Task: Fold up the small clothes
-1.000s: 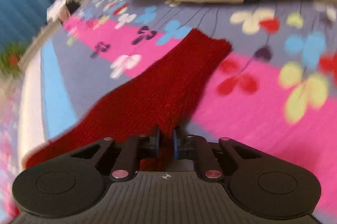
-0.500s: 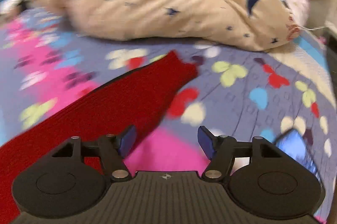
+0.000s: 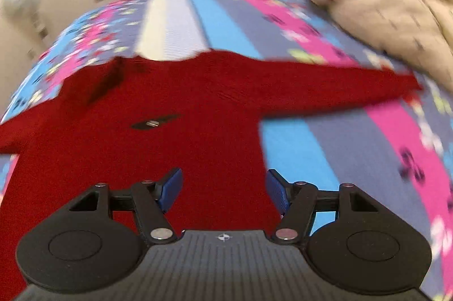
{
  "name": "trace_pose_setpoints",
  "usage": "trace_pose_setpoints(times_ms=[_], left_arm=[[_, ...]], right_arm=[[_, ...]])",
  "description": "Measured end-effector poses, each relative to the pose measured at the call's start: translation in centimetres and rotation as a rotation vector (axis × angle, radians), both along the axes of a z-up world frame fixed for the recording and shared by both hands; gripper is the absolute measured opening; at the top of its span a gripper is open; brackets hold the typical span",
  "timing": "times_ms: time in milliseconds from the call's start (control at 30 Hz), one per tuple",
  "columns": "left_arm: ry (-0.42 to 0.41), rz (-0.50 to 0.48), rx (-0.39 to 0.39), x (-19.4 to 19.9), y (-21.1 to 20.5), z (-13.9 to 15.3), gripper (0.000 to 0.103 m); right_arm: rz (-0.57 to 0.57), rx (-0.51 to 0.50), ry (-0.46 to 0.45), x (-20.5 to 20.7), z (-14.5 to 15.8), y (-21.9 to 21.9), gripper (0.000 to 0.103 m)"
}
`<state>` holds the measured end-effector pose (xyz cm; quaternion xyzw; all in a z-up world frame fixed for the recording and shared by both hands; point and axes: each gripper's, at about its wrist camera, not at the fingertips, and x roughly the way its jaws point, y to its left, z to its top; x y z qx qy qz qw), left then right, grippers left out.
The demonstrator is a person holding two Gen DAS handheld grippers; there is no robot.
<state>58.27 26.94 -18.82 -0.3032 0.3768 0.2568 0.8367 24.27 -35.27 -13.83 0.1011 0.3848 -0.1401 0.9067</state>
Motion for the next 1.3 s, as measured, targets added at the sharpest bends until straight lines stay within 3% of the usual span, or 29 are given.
trace_pose_setpoints(times_ms=[100,167,267,333,367,400,500,567,667,733,800,867,933,1033,1133,1167,1233,1267,1300], left_arm=[[-0.062,0.084,0.041,-5.1,1.4,0.9,0.013],[-0.061,0.124,0.026,-8.2,2.6,-0.4,0.013],[-0.1,0.079,-0.019,-9.3,3.7,-1.9,0.023],[-0.099,0.055,-0.031,-9.2,3.8,-0.8,0.035],[-0.083,0.037,-0.015,-9.2,3.6,0.0,0.048],[-0.069,0.018,0.013,-9.6,3.3,1.0,0.063],[-0.053,-0.07,0.129,-13.3,1.1,4.3,0.089],[-0.044,-0.179,0.185,-17.1,-1.2,6.6,0.09],[-0.032,-0.337,0.231,-23.8,-4.9,8.6,0.103],[-0.01,-0.421,0.232,-28.0,-7.1,8.1,0.103],[0.072,-0.586,0.18,-30.3,-8.8,6.0,0.103],[0.134,-0.686,0.17,-32.3,-10.0,3.7,0.103],[0.192,-0.77,0.135,-34.0,-10.8,1.8,0.102],[0.262,-0.867,0.0,-35.0,-11.2,-0.8,0.102],[0.303,-0.868,0.079,-35.4,-13.2,-1.6,0.102],[0.328,-0.861,0.115,-35.4,-14.0,-1.8,0.097],[0.353,-0.836,0.183,-35.2,-15.2,-1.2,0.063],[0.334,-0.841,0.152,-35.3,-15.4,-0.5,0.008],[0.329,-0.816,0.124,-35.4,-15.5,0.4,0.01]], right_arm=[[0.001,0.014,-0.022,1.7,0.3,0.4,0.066],[-0.005,0.051,-0.024,2.4,-0.1,0.3,0.066],[-0.006,0.081,0.007,3.0,-1.2,0.4,0.066],[-0.003,0.127,0.013,2.1,-1.1,0.5,0.066],[-0.001,0.146,0.014,1.6,-0.8,0.4,0.066],[0.006,0.154,0.008,0.9,-0.4,0.8,0.066],[0.074,0.124,0.005,-1.4,0.7,2.6,0.068],[0.156,0.105,0.012,-3.5,1.4,4.4,0.069],[0.247,0.091,0.008,-7.0,2.5,7.0,0.07],[0.28,0.1,0.004,-9.2,3.0,8.2,0.071],[0.289,0.115,0.011,-11.1,3.2,8.3,0.072],[0.261,0.132,0.007,-12.9,2.7,7.0,0.075],[0.214,0.153,0.036,-14.4,1.0,4.5,0.079],[0.091,0.158,0.134,-15.5,-2.9,0.0,0.079],[0.015,0.235,0.239,-15.9,-6.8,-3.3,0.079],[0.004,0.296,0.258,-16.0,-7.9,-3.9,0.081],[0.007,0.318,0.232,-16.3,-8.5,-3.9,0.084],[0.022,0.296,0.232,-16.4,-8.3,-3.5,0.075],[0.044,0.277,0.233,-16.4,-7.9,-3.1,0.044]])
